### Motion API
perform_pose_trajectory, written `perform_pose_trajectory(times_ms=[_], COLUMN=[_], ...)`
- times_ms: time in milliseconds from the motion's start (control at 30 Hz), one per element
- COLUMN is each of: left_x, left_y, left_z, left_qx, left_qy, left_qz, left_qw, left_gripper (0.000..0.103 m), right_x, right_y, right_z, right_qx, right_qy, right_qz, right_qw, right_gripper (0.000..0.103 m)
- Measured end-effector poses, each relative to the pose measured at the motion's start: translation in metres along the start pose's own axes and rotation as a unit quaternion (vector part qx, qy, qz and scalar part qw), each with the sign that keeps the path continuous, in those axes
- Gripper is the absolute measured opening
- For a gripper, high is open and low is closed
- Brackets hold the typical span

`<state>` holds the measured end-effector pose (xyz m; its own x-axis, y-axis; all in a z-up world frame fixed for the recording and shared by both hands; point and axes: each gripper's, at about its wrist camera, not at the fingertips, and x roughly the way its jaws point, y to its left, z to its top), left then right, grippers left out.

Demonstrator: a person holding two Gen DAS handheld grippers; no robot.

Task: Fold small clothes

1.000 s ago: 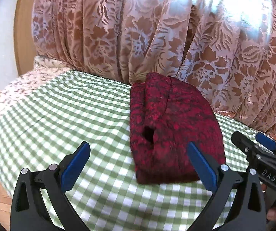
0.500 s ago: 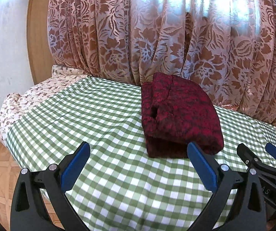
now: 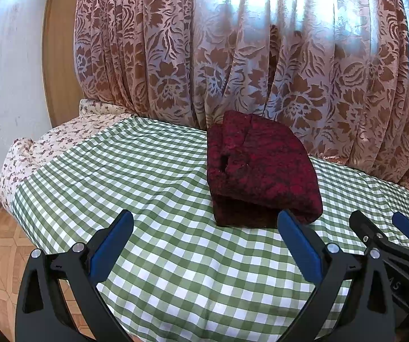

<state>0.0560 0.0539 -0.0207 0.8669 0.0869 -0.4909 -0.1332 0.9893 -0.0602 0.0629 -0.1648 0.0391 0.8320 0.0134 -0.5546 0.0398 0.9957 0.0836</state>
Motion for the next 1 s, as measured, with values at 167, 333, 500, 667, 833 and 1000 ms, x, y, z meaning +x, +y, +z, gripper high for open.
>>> perform_pose_trajectory(times_ms=[167,333,500,667,833,1000], left_x=[-0.0001,0.0009,0.0022,0.0001,0.0013,0.0013], left_y=[0.0014,0.0024,0.0045,0.0027,0.0056,0.0062], left_z=[-0.0012,-0.003,-0.0032,-0.0039,-0.0043,-0.0036], left_qx=[-0.004,-0.004,-0.003,-0.005,-0.005,-0.005], left_qy=[0.001,0.004,0.003,0.004,0.005,0.004], left_qz=[0.002,0.005,0.004,0.007,0.006,0.006], left_qw=[1.0,1.0,1.0,1.0,1.0,1.0], left_gripper=[0.101,0.101,0.101,0.101,0.101,0.101], right_x=[-0.0004,0.0007,0.0009,0.0013,0.0024,0.0021], right_y=[0.0018,0.0026,0.0034,0.0038,0.0045,0.0066], right_z=[-0.0021,-0.0035,-0.0035,-0.0029,-0.0037,-0.0046], right_qx=[-0.001,-0.001,-0.001,-0.003,-0.003,-0.003], right_qy=[0.002,0.006,0.008,0.006,0.007,0.008], right_qz=[0.001,0.004,0.006,0.008,0.01,0.011], right_qw=[1.0,1.0,1.0,1.0,1.0,1.0], right_gripper=[0.099,0.099,0.1,0.099,0.099,0.1])
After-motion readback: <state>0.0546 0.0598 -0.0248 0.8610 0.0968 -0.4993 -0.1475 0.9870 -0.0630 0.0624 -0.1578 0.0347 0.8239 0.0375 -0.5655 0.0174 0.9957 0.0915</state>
